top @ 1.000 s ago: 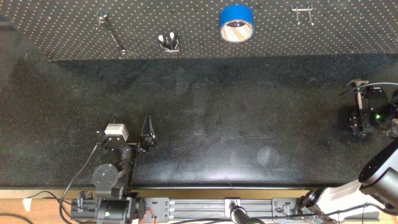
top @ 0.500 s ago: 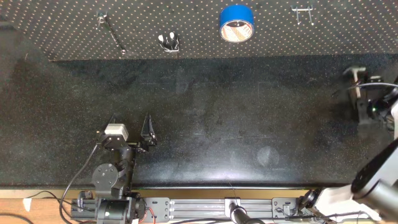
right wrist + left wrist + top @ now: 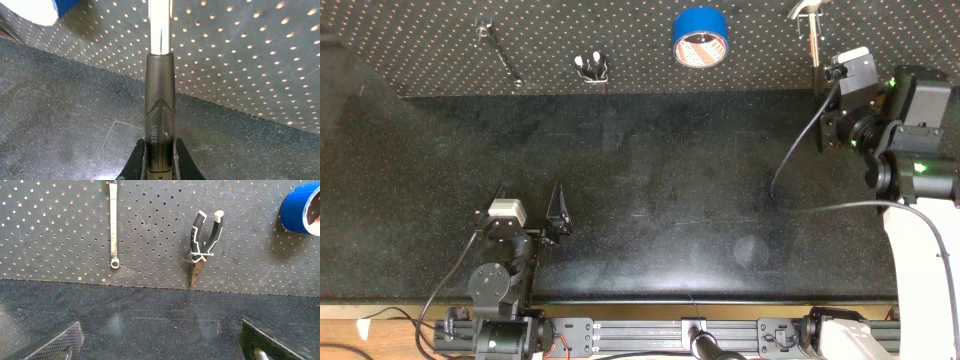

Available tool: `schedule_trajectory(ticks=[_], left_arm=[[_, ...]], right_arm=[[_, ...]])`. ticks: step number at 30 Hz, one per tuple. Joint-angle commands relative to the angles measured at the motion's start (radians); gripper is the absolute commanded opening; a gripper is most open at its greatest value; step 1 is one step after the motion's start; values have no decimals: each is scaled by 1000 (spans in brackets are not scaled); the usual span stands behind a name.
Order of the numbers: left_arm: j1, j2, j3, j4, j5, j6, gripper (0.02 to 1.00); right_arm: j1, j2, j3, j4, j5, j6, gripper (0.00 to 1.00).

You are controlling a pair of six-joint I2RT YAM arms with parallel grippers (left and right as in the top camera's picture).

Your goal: Place Tools Onto Pegboard

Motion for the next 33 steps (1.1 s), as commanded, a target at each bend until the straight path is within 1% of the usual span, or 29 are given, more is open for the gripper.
schedule_trajectory(ticks=[1, 7, 8, 9, 10, 13, 14, 15, 16, 18, 20, 21, 23, 25, 27, 29, 30, 33], left_arm=[[-3, -9, -1, -8, 8, 16, 996], [-3, -9, -1, -8, 8, 16, 996], [-3, -9, -1, -8, 8, 16, 996], [-3, -9, -1, -8, 8, 16, 996], [-3, -9, -1, -8, 8, 16, 998], [-3, -9, -1, -8, 8, 16, 996], [-3, -9, -1, -8, 8, 16, 996], [-3, -9, -1, -8, 8, 16, 996], [-3, -9, -1, -8, 8, 16, 996], [-3, -9, -1, -8, 8, 16, 996], [-3, -9, -1, -8, 8, 16, 996], [-3, -9, -1, -8, 8, 16, 998], [-3, -9, -1, -8, 8, 16, 998], [-3, -10, -1, -8, 8, 16, 996], [-3, -9, -1, -8, 8, 16, 996], [-3, -9, -1, -8, 8, 16, 996], [-3, -9, -1, -8, 8, 16, 996], [-3, -9, -1, -8, 8, 16, 996]], right_arm=[[6, 63, 5, 13, -13, 22, 75], [6, 125, 5, 21, 16, 24, 77], [6, 128, 5, 21, 32, 24, 261], [6, 128, 5, 27, 32, 24, 673], [6, 128, 5, 40, 32, 20, 993], [6, 102, -21, 118, 31, 20, 987], [10, 66, -84, 197, 31, 21, 996], [15, -13, -225, 375, 23, 55, 996], [15, -54, -296, 449, 23, 79, 996], [15, -274, -623, 693, 24, 183, 998], [15, -443, -816, 788, 24, 198, 998], [15, -557, -906, 792, 24, 225, 998], [22, -709, -1000, 794, 24, 261, 1000], [42, -844, -1056, 792, 27, 261, 1000], [85, -978, -1075, 719, 42, 261, 1000], [119, -1098, -1075, 619, 91, 261, 1000], [126, -1141, -1075, 563, 93, 261, 1000], [135, -1235, -1075, 541, 104, 261, 1000]])
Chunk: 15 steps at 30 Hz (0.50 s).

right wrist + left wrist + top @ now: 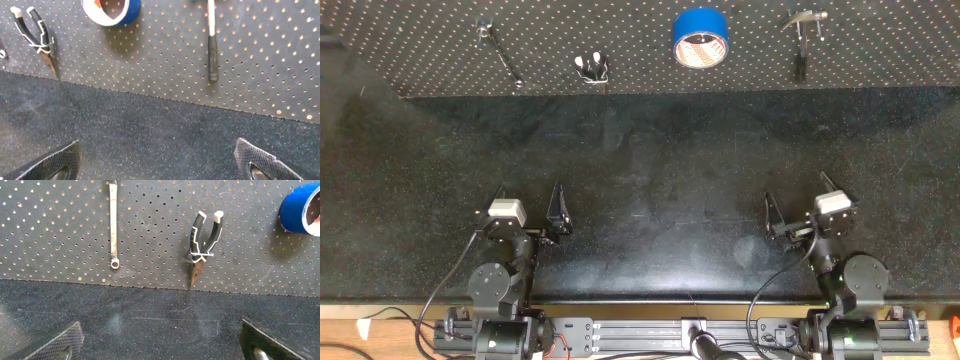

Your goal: Place Tools Onto Pegboard

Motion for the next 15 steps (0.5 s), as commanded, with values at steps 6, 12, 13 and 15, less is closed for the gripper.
schedule_trajectory(ticks=[6, 12, 13, 15], left_arm=[[-3, -8, -2, -5, 8, 16, 996], [-3, -8, -2, -5, 8, 16, 996], [-3, -8, -2, -5, 8, 16, 996], [-3, -8, -2, -5, 8, 16, 998]], right_arm=[[18, -75, -3, -7, 28, 11, 1000], [18, -66, -3, -8, 28, 11, 1000], [18, -66, -3, -8, 28, 11, 1000], [18, -66, -3, -8, 28, 11, 1000]])
